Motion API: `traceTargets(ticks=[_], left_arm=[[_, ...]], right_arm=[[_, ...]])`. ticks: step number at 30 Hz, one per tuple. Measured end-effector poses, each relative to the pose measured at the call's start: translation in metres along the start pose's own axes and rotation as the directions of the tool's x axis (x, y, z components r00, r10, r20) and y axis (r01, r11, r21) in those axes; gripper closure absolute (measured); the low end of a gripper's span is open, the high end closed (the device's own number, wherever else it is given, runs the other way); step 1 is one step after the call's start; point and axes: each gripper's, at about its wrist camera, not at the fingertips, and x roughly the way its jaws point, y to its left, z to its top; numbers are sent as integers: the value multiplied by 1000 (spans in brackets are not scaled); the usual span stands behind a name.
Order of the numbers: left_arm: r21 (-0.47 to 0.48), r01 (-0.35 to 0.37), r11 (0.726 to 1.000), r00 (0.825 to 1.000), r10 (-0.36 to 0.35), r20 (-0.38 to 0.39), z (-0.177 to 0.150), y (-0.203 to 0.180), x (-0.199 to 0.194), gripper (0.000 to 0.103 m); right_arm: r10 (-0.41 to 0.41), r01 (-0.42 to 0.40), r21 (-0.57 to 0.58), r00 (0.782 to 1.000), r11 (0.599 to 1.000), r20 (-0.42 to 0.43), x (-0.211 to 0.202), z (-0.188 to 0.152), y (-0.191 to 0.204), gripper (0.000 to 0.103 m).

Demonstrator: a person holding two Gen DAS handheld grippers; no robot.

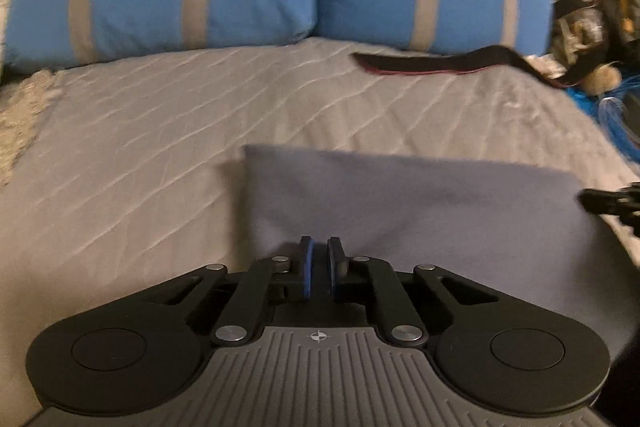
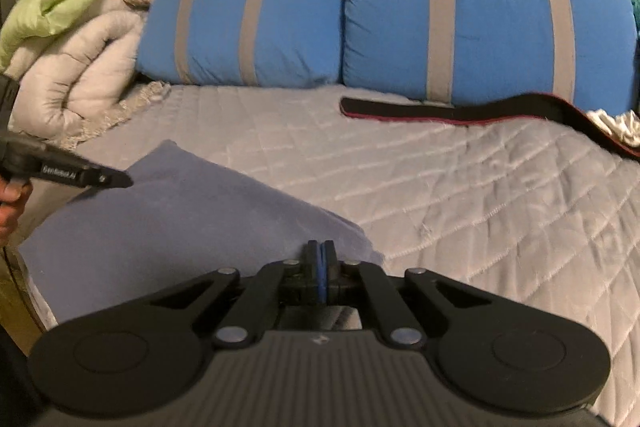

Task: Fold clothes
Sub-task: 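Lift the bundle with the right tool while the left tool grasps its other edge, then carry the bundle with both tools, lay it on the bed, open both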

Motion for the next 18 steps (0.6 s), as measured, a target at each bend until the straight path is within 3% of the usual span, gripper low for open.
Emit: traceTargets(ticks=[4, 7, 10, 12, 18], left_arm=[[11, -67, 998, 998, 67, -12, -5, 6, -15, 98], [-16, -47, 999, 999, 47, 12, -6, 9, -34, 98], [-7, 27, 1000, 1000, -26, 15, -8, 2, -45, 98], [9, 27, 1000, 1000, -27, -10, -13, -3, -42, 98], [33, -9, 999, 996, 12, -86, -20, -9, -26, 98]], right_arm=[[-47, 46, -7, 999, 999, -8, -4, -7, -1, 101], [-96, 96, 3, 995, 995, 24, -12, -8, -2, 102], [-22, 21, 6, 997, 1000, 75, -27, -8, 2, 102], [38, -38, -12, 998, 999, 51, -30, -10, 8, 102], [8, -11, -67, 999, 998, -43, -26, -21, 21, 100]])
